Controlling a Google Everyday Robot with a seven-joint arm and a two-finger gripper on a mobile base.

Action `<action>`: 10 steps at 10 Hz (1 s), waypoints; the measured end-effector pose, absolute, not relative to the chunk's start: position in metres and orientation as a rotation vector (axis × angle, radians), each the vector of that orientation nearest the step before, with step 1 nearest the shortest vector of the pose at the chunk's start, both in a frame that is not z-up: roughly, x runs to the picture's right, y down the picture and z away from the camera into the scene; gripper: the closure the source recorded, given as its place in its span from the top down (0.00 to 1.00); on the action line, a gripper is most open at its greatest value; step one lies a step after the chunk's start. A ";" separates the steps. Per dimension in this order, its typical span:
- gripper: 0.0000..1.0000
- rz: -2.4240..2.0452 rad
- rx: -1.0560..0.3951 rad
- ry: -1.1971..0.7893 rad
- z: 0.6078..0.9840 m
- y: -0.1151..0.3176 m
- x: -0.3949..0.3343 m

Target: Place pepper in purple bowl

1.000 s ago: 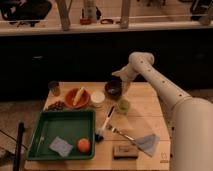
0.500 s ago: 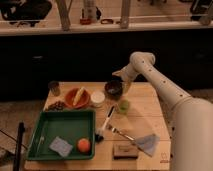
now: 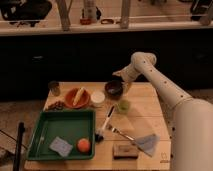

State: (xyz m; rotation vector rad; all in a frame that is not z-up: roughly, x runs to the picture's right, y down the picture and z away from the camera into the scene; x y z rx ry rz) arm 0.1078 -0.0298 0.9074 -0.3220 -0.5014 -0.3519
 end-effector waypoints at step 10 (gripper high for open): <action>0.80 -0.357 -0.317 -0.505 0.908 -0.032 0.108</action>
